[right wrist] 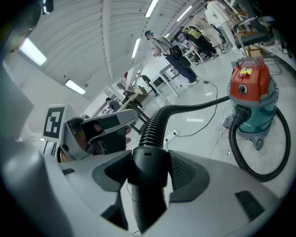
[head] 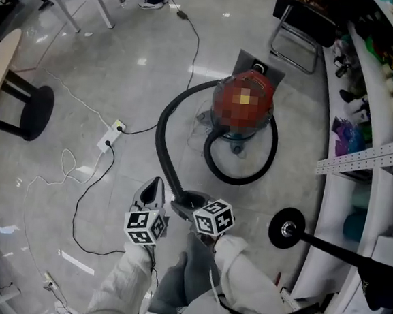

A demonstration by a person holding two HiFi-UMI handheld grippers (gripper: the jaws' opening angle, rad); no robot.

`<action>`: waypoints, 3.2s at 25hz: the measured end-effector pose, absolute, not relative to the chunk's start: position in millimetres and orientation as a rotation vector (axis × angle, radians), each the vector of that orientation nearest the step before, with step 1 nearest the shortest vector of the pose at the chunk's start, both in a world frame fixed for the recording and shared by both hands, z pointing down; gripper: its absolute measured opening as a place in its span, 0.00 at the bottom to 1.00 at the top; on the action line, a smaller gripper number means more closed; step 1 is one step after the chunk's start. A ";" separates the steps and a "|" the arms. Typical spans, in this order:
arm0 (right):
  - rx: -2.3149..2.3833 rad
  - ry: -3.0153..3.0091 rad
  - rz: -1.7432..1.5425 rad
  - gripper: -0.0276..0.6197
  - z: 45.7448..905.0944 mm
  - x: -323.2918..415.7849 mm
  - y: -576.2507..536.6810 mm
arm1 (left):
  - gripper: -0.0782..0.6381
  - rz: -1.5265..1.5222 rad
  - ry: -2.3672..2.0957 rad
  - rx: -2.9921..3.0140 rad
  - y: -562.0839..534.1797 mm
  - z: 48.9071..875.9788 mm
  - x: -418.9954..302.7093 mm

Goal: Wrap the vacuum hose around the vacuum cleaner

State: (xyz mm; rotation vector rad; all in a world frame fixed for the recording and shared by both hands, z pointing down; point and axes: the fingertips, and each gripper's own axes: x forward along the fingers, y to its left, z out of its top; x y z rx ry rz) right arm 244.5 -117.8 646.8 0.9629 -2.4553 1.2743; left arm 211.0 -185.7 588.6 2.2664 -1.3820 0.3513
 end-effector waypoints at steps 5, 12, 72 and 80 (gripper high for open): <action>0.904 -2.503 1.153 0.41 782.7 252.0 -98.9 | 0.11 0.359 -1.395 2.285 -167.2 735.9 206.0; 0.854 -2.495 1.020 0.41 951.3 271.6 -96.7 | 0.11 0.287 -1.442 2.280 -174.5 897.0 201.1; 1.045 -2.090 0.817 0.50 1008.4 314.1 -120.2 | 0.11 0.287 -1.389 2.172 -173.1 881.8 170.0; 1.513 -2.000 1.084 0.45 721.6 311.6 -111.5 | 0.11 0.287 -1.469 2.158 -160.8 623.9 137.1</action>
